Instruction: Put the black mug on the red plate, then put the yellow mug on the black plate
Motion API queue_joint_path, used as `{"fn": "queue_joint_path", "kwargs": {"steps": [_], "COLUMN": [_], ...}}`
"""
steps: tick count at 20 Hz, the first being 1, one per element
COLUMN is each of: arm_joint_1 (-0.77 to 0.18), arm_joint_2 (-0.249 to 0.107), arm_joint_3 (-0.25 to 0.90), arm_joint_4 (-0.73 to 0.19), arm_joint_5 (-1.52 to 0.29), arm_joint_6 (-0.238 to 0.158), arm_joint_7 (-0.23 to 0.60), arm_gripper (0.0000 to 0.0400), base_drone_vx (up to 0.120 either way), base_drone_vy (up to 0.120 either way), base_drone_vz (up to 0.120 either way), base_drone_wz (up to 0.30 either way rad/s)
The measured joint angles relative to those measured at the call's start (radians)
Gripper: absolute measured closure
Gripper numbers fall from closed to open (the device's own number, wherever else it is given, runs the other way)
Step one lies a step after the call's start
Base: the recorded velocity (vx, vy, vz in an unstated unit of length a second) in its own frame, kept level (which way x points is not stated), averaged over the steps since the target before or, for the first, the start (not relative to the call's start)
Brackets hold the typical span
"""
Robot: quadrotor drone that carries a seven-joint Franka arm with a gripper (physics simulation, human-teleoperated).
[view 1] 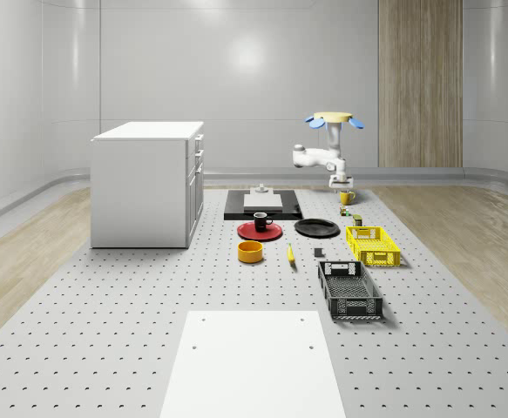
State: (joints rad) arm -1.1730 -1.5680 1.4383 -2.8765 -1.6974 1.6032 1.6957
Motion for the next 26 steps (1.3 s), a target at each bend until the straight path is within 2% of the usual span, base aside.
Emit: {"fn": "queue_joint_path", "kwargs": {"steps": [15,16,18,20,23,26], "arm_joint_1": [-0.007,-0.008,-0.009,-0.01,-0.01,-0.011], "arm_joint_2": [-0.008,-0.009,-0.01,-0.011,-0.012,-0.013], "arm_joint_3": [-0.023,-0.023,-0.023,-0.023,-0.023,-0.022], "arm_joint_4": [0.032,0.032,0.033,0.034,0.035,0.035], "arm_joint_5": [-0.018,-0.018,-0.018,-0.017,-0.017,-0.016], "arm_joint_6": [0.019,0.019,0.02,0.021,0.022,0.024], "arm_joint_7": [-0.023,-0.023,-0.023,-0.023,-0.023,-0.023], "arm_gripper": [0.0,0.0023,0.0128,0.0192,0.0244,0.0268], "base_drone_vx": [0.0,0.0,0.0,0.0,0.0,0.0], "base_drone_vy": [0.0,0.0,0.0,0.0,0.0,0.0], "base_drone_vz": [0.0,0.0,0.0,0.0,0.0,0.0], "base_drone_wz": [0.0,0.0,0.0,0.0,0.0,0.0]}}
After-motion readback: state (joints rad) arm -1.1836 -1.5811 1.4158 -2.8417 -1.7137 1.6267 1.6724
